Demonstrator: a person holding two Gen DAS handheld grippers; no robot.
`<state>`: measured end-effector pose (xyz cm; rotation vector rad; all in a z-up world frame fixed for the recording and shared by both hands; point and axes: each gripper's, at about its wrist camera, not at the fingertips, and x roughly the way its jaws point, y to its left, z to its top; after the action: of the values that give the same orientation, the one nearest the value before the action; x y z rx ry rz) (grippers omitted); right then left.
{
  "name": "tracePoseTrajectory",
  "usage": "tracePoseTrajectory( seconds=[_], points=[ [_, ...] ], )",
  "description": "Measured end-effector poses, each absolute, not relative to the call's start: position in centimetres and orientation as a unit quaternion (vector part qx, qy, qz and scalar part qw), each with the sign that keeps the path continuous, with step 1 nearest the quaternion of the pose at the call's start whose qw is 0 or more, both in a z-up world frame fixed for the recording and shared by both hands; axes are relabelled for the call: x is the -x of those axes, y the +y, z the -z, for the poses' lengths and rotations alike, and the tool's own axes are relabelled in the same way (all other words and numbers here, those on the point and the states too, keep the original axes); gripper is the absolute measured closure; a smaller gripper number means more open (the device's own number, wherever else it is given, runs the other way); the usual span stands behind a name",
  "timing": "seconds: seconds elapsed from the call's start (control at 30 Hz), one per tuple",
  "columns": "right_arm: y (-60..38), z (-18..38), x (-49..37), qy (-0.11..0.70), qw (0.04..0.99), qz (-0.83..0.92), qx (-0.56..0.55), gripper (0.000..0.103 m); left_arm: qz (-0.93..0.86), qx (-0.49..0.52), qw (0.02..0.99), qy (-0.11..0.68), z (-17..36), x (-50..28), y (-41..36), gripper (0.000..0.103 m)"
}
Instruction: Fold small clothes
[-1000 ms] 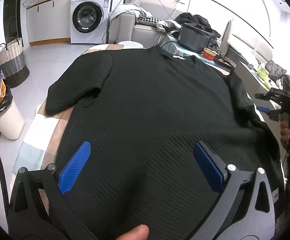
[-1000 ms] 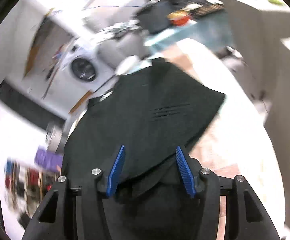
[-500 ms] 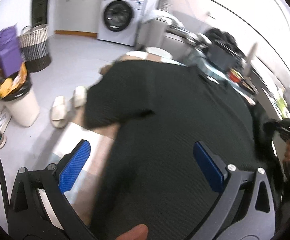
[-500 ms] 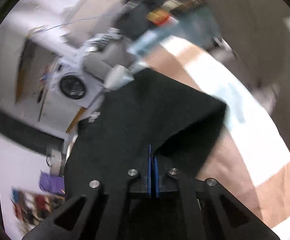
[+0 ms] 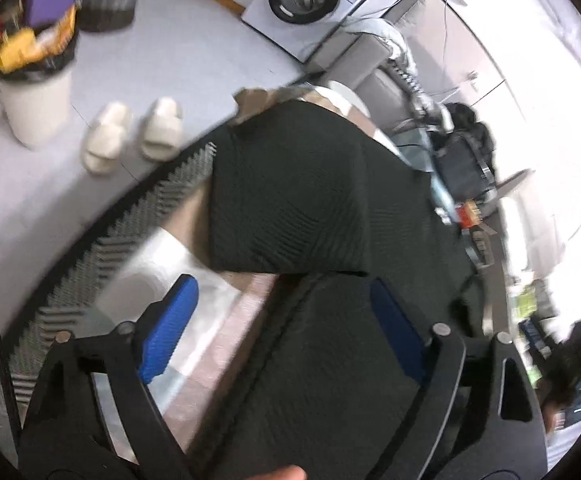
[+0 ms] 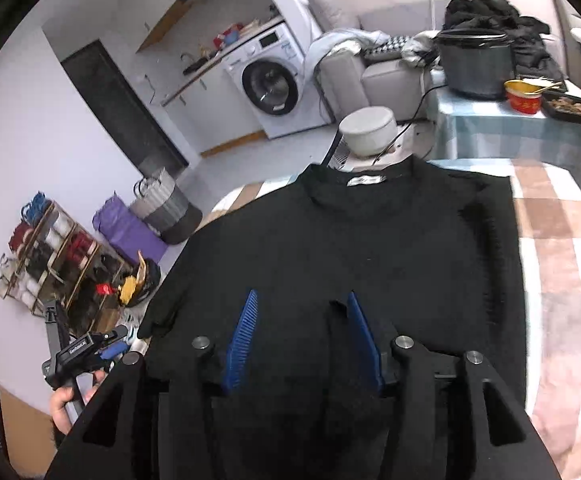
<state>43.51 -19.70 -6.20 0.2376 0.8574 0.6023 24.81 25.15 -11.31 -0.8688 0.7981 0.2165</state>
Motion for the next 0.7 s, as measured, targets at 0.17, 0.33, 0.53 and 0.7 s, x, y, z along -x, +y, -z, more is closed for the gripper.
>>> tracePoseTrajectory(
  seconds=[0.17,0.33,0.53,0.7],
  points=[
    [-23.2,5.5,-39.9,0.393,0.869,-0.273,-0.128,0.051,-0.069,0.482,0.789,0.374,13.9,-26.4,26.2,0.029],
    [-25.0,5.4,-37.4,0.386,0.872,-0.269,-0.136,0.051,-0.065,0.520,0.771,0.363,14.9,-28.0,26.6,0.029],
    [-24.8,6.6,-36.6,0.394,0.869,-0.269,-0.132,0.050,-0.131,0.487,0.786,0.358,15.1,-30.2,26.6,0.100],
    [-25.3,7.9,-36.4,0.408,0.865,-0.260,-0.134,0.050,-0.163,0.392,0.842,0.334,11.8,-31.8,25.7,0.101]
  ],
)
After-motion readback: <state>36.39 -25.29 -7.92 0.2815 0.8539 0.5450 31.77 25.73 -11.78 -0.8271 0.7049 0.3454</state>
